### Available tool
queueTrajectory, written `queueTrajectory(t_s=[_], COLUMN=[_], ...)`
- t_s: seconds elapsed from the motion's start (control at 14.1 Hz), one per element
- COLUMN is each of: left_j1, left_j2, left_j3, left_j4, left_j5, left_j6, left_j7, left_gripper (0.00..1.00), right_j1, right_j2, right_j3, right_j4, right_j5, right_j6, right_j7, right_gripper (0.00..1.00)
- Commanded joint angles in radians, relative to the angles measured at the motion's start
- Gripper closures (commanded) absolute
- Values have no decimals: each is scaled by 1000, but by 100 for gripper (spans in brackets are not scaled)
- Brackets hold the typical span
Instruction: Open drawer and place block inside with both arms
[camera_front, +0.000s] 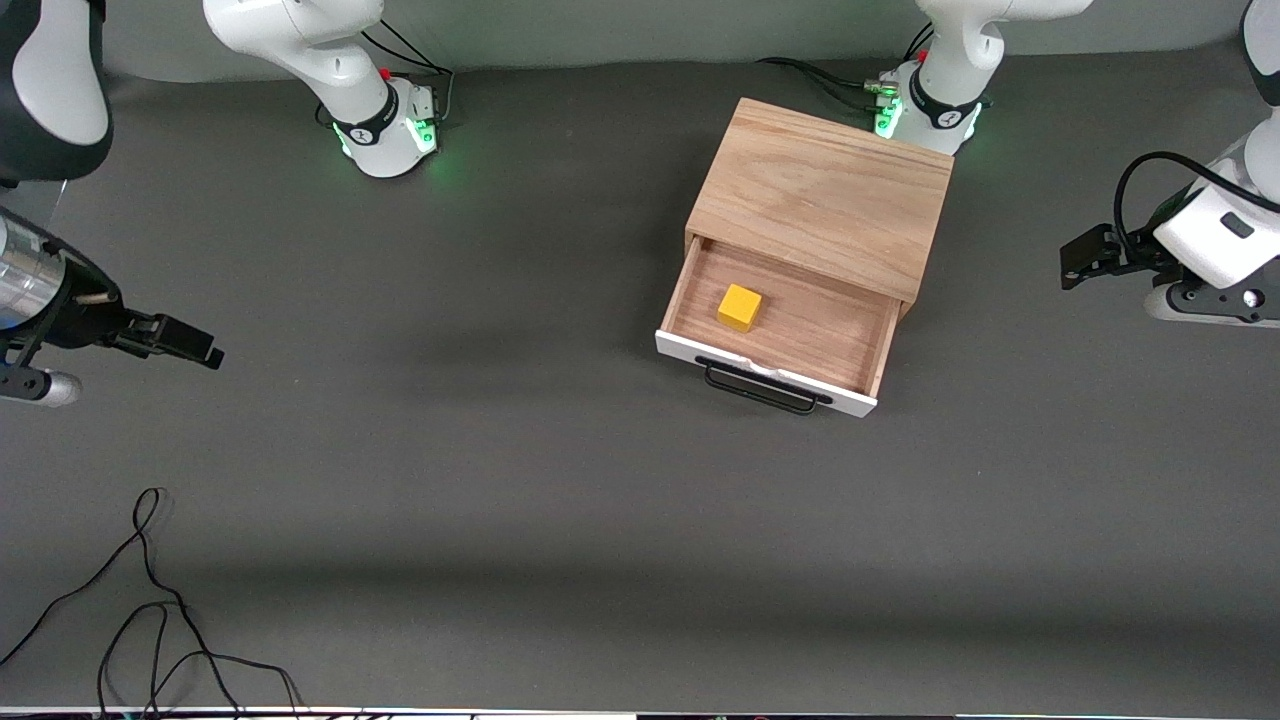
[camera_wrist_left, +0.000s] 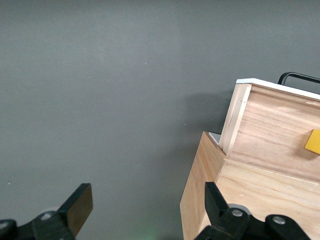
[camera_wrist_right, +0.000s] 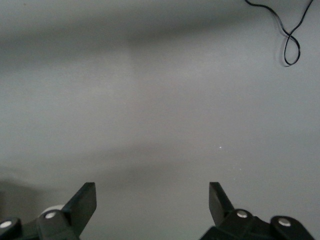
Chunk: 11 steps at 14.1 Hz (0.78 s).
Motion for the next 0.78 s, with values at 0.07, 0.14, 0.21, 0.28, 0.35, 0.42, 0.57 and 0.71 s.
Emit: queueTrajectory(t_s=[0.07, 0.14, 0.21, 0.28, 0.35, 0.42, 0.57, 0.71], left_j1=[-11, -11, -11, -11, -11, -11, -12, -11], left_j2=[1, 0, 0, 1, 1, 1, 3, 3], left_j3=[10, 10, 10, 10, 10, 10, 10, 10], left_j4=[15, 15, 15, 15, 14, 14, 14, 14], left_j5=[-7, -7, -7, -7, -7, -7, -7, -7], left_j6=[-17, -17, -18, -18, -18, -18, -18, -18], left_j7=[15, 15, 15, 15, 15, 15, 15, 15], left_gripper=[0, 0, 0, 0, 0, 0, 0, 0], right_j1=[-131, -135, -168, -223, -248, -248, -245, -245], right_j2=[20, 20, 18, 14, 12, 12, 12, 12], right_j3=[163, 169, 210, 279, 316, 316, 318, 319], right_j4=[28, 30, 31, 30, 30, 30, 39, 47], right_j5=[-1, -3, -7, -10, -27, -38, -40, -43], right_j6=[1, -3, -8, -8, -9, -17, -38, -46], right_j7=[-23, -26, -34, -34, -33, -33, -34, -36], right_gripper=[0, 0, 0, 0, 0, 0, 0, 0])
